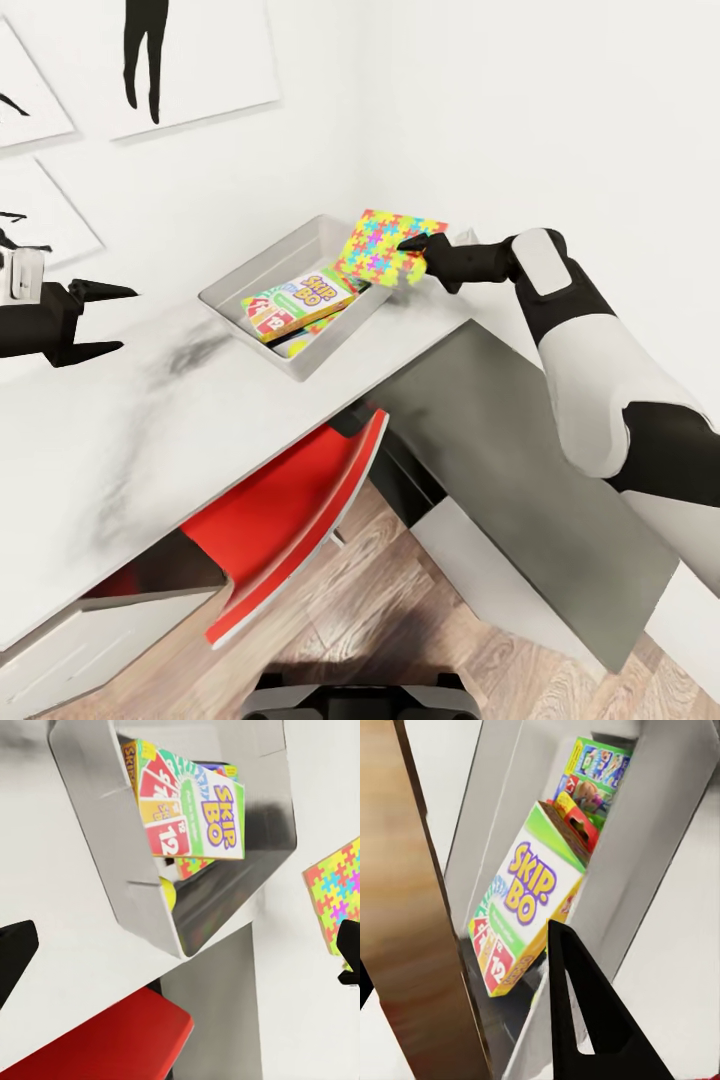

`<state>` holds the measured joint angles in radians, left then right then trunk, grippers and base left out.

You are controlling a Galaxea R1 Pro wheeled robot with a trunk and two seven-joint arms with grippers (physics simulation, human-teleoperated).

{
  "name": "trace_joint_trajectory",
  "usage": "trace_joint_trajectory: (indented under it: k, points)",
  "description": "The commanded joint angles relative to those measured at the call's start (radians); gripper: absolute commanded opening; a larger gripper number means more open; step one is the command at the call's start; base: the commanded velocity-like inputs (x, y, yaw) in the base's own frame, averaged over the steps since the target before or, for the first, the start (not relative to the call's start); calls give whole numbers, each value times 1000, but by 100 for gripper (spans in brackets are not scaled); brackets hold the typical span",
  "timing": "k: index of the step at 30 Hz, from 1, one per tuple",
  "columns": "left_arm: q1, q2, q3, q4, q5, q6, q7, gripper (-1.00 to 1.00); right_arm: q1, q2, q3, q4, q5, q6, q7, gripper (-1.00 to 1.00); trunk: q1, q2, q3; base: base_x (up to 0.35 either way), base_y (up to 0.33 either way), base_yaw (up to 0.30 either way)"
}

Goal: Put all the toys in the child's room - the three board games (two on the bed and one on the table), the two jigsaw puzzles on the table, and the tennis ball on the table - inside the toy box on the table in the child's room.

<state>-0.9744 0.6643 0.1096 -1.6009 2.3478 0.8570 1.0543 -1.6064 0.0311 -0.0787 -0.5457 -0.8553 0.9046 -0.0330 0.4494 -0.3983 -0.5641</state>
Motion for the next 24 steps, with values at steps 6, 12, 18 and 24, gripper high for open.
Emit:
trace_joint_trajectory:
  k: [6, 12, 18, 24]
  points:
    - [-1, 0, 1, 0, 8, 4, 10, 100, -5, 0, -9, 0, -6, 5, -7, -100, 1, -2, 0, 0, 0, 235]
    - [-1, 0, 1, 0, 8, 4, 10, 100, -7, -3, -11, 1, -8, 5, -8, -100, 1, -2, 1, 0, 0, 274]
    - [-1, 0, 1, 0, 8, 4, 11, 100, -8, -8, -12, 3, -8, 7, -9, -100, 1, -2, 2, 0, 0, 288]
    - [-1, -1, -2, 0, 8, 4, 10, 100, -9, -16, -13, 10, -8, 13, -33, -100, 1, -2, 2, 0, 0, 292]
